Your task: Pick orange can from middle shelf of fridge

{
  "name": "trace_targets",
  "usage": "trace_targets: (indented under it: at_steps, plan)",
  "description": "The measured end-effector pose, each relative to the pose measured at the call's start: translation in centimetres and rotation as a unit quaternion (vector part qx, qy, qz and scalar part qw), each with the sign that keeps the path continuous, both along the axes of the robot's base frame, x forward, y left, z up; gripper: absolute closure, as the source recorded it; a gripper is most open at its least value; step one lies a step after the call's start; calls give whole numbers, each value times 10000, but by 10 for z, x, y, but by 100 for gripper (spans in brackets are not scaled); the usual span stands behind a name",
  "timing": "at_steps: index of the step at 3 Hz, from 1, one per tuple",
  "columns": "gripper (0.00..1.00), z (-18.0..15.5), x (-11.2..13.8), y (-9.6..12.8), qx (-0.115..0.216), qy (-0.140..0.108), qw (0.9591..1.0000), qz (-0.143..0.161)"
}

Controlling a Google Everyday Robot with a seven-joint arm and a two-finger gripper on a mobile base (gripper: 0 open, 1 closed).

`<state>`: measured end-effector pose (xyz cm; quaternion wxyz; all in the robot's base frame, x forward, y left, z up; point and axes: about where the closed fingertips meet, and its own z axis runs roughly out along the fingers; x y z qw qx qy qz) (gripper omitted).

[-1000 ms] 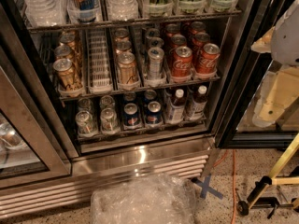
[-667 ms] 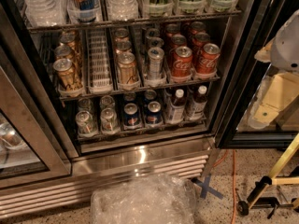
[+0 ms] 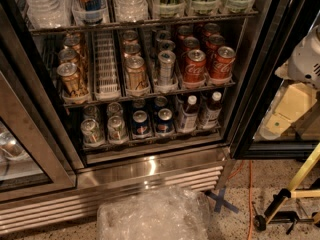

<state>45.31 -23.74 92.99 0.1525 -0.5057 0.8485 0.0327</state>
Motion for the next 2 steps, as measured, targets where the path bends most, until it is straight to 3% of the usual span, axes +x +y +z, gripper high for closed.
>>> trace_targets:
  at_steps: [1, 2]
  plan:
    - [0, 0, 0, 0, -1, 1, 10000, 1]
    - [0, -28, -9, 17, -148, 203, 9995, 192]
